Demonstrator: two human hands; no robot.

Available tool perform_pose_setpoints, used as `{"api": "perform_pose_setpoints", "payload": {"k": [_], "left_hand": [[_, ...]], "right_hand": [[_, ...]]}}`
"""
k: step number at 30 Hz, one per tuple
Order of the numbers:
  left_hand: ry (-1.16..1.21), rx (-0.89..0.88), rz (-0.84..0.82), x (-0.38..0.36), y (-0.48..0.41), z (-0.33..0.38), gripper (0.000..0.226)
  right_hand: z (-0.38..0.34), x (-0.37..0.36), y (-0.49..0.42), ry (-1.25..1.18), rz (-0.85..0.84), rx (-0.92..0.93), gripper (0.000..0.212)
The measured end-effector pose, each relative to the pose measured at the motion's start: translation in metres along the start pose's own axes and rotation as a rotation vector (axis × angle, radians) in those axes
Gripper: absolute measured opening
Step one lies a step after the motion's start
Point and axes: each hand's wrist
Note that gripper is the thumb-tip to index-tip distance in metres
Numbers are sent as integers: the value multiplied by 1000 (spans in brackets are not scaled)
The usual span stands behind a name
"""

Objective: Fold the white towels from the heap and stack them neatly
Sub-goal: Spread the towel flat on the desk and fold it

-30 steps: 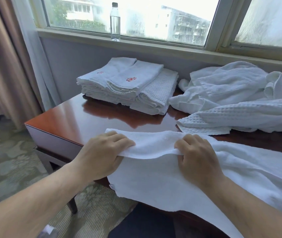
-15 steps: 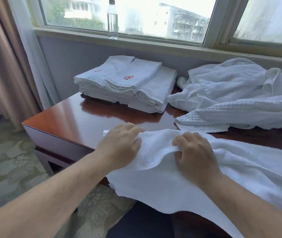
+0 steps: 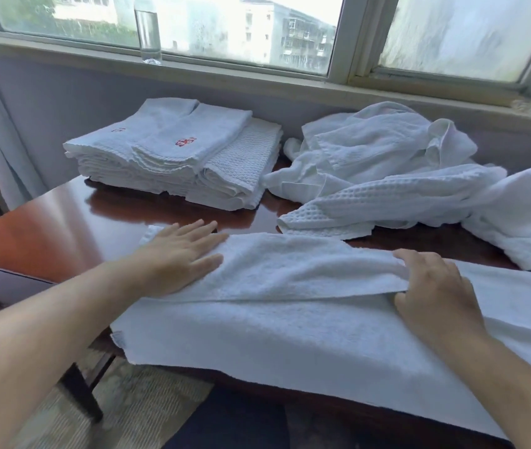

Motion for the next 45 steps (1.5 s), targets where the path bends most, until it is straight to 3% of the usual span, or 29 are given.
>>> {"api": "perform_pose_setpoints", "payload": {"k": [4,7,13,18,23,25,29,33,36,39,41,43,45], "left_hand": [[-40,-36,-13,6,-7,-2,71],[-14,-37,71,1,-9,6,62],[83,-242,209,-24,-26,97,77],[8,-378,93,-47,-40,147,88],[162,-398,279,-52,-41,138,43],[127,-458,351,-50,-38,144,35],[36,-589,348,-45,-28,149,48],[44,-552,290,-43,-23,152,35],[16,-480,231,-34,-25,169,46],[80,-552,233,-32,-38,211,53],[151,-604,235,-38,-58,248,41],[196,-607,216,-48,-82,285,30],[170,-592,173,-63,-105,312,35]], "right_hand": [[0,-4,4,-57,27,15,59],[-1,-9,2,-44,48,41,54],[0,-13,-2,-45,54,60,52],[34,-17,-4,-48,94,13,44],[98,-21,-7,-69,59,-162,58],[104,-22,-9,-83,55,-163,59],[105,-24,-8,-112,79,-130,59],[111,-23,-6,-148,59,-45,60],[121,-20,-3,-153,49,68,58],[129,-16,1,-204,169,78,53],[137,-16,2,-143,192,-9,49],[153,-18,4,-24,130,-211,54],[172,-16,8,18,42,-455,58]]}}
Point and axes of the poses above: each hand's wrist, its own y-axis away from the middle knuckle, its own x-axis out of the back of the hand, z = x × y, and after that the axes turned 12 degrees about y, right-handed
